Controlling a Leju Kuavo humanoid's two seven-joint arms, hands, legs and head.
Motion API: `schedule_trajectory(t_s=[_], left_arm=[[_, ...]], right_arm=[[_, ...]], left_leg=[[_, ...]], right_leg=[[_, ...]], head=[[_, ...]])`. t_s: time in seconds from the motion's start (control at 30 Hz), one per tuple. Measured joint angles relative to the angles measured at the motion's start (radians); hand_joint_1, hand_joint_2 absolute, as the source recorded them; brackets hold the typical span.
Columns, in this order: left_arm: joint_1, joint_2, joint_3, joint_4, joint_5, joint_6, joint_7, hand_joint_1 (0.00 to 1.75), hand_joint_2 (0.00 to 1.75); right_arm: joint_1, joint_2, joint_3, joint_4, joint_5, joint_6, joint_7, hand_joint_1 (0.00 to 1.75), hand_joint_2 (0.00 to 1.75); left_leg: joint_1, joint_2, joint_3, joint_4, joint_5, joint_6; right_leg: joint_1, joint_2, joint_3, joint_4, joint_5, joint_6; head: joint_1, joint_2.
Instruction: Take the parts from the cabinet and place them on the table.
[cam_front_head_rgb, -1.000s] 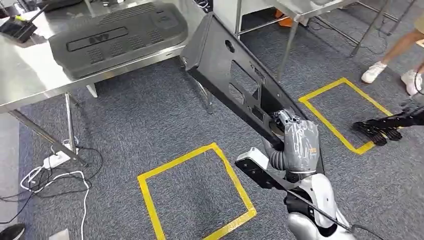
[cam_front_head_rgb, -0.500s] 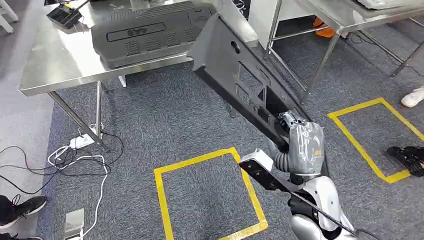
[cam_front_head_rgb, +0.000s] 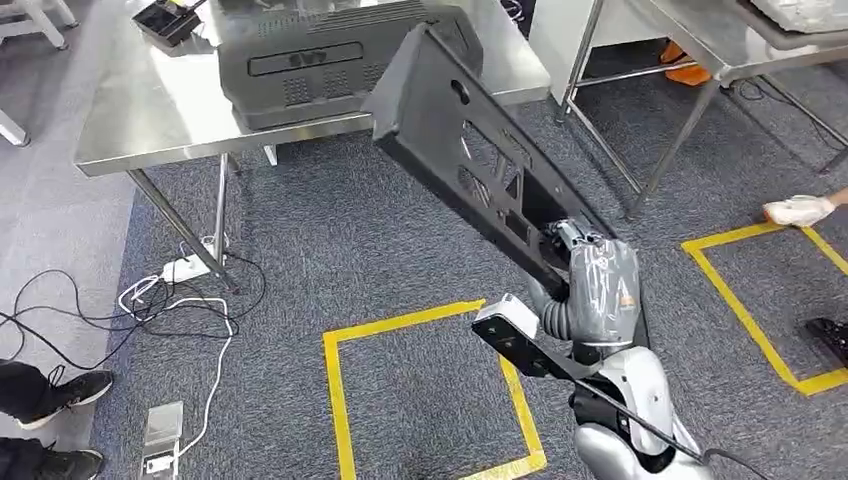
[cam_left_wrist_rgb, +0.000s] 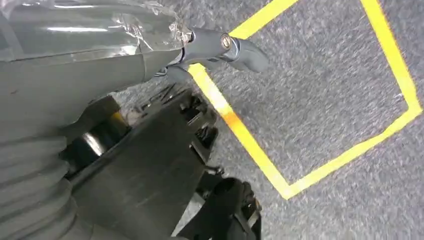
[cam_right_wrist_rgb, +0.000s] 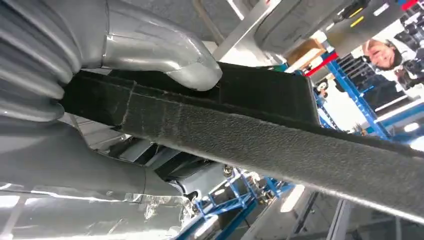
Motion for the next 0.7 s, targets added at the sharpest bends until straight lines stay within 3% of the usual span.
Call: schedule_trajectory(t_s=[0.03,0.07,0.1,0.17,0.2,0.23,0.27,0.33,0.37,0.4,0.5,0.57,0.63,0.7], left_arm=[[-0.001,0.0,0.0,0.0,0.0,0.0,0.0,0.0,1.75],[-0.001,0.0,0.0,0.0,0.0,0.0,-0.002,0.0,1.75],[-0.003,0.0,0.0,0.0,0.001,0.0,-0.002,0.0,1.75],[-0.003,0.0,0.0,0.0,0.001,0.0,-0.002,0.0,1.75],[-0.002,-0.001,0.0,0.0,0.001,0.0,-0.002,0.0,1.75],[-0.001,-0.001,0.0,0.0,0.001,-0.004,-0.002,0.0,1.75],[-0.001,-0.001,0.0,0.0,0.001,-0.011,-0.002,0.0,1.75],[-0.002,-0.001,0.0,0.0,0.001,-0.026,-0.003,0.0,1.75],[-0.001,-0.001,0.0,0.0,0.001,-0.032,-0.004,0.0,1.75],[-0.003,-0.001,0.0,0.0,0.001,-0.035,-0.005,0.0,1.75],[0.0,-0.001,0.0,0.0,0.001,-0.038,-0.006,0.0,1.75],[-0.001,0.0,0.0,0.0,0.001,-0.038,-0.006,0.0,1.75],[-0.003,0.0,0.0,0.0,0.001,-0.038,-0.006,0.0,1.75],[0.0,0.0,0.0,0.0,0.001,-0.038,-0.006,0.0,1.75]], right_arm=[[0.001,0.0,0.0,0.0,0.0,0.0,0.0,1.75,1.75],[0.002,0.0,0.0,0.0,0.0,0.0,0.0,1.75,1.75],[-0.001,0.0,0.0,0.0,0.0,-0.001,0.0,1.75,1.75],[0.004,0.0,0.0,0.0,0.0,-0.001,0.0,1.75,1.75],[0.006,0.0,0.0,0.0,0.0,-0.001,0.001,1.75,1.75],[0.006,0.0,0.0,0.0,0.0,-0.001,0.001,1.75,1.75],[0.006,0.0,0.0,0.0,0.0,-0.001,0.002,1.75,1.75],[0.006,0.0,0.0,0.0,-0.001,-0.001,0.002,1.75,1.75],[0.005,0.0,0.0,0.0,-0.003,-0.001,0.003,1.75,1.75],[0.005,0.0,0.0,0.001,-0.004,-0.001,0.005,1.75,1.75],[0.006,0.0,0.0,0.001,-0.006,-0.001,0.006,1.75,1.75],[0.005,0.0,0.0,0.001,-0.006,-0.001,0.006,1.75,1.75],[0.005,0.0,0.0,0.001,-0.006,-0.001,0.006,1.75,1.75],[0.005,0.0,0.0,0.001,-0.006,-0.001,0.006,1.75,1.75]], left_leg=[[0.011,-0.002,0.015,-0.023,0.008,0.01],[0.012,-0.002,0.024,-0.034,0.011,0.013],[0.012,-0.003,0.029,-0.037,0.011,0.019],[0.009,-0.004,0.031,-0.037,0.007,0.027],[0.007,-0.007,0.031,-0.035,0.005,0.029],[0.007,-0.009,0.032,-0.033,0.003,0.03],[0.007,-0.013,0.034,-0.031,0.0,0.029],[0.008,-0.02,0.04,-0.021,-0.01,0.023],[0.008,-0.023,0.037,-0.012,-0.018,0.017],[0.001,-0.025,0.03,0.001,-0.023,0.009],[0.005,-0.027,0.032,-0.005,-0.021,0.0],[0.004,-0.027,0.037,0.012,-0.037,-0.012],[0.01,-0.018,-0.016,0.127,-0.105,-0.028],[0.018,-0.015,-0.089,0.273,-0.161,-0.037]], right_leg=[[0.0,0.003,0.007,0.001,-0.007,0.007],[0.0,0.016,0.006,0.019,-0.018,0.007],[0.002,0.029,-0.02,0.07,-0.05,0.004],[0.005,0.04,-0.106,0.227,-0.116,0.006],[0.006,0.042,-0.141,0.283,-0.129,0.007],[0.007,0.042,-0.156,0.297,-0.115,0.008],[0.006,0.042,-0.146,0.261,-0.077,0.008],[0.005,0.043,-0.08,0.103,0.021,0.005],[0.005,0.047,-0.055,0.031,0.041,0.002],[0.011,0.051,-0.051,0.023,0.029,0.0],[0.015,0.05,-0.054,0.025,0.03,-0.016],[0.003,0.044,-0.045,0.014,0.036,-0.026],[0.0,0.039,-0.042,0.013,0.033,-0.034],[0.001,0.035,-0.041,0.013,0.031,-0.036]], head=[[0.001,0.0],[0.006,0.0],[0.01,0.0],[0.021,0.0],[0.024,0.0],[0.026,0.0],[0.028,0.0],[0.036,0.0],[0.043,0.0],[0.045,0.0],[0.039,0.0],[0.044,0.0],[0.019,0.0],[0.015,0.0]])
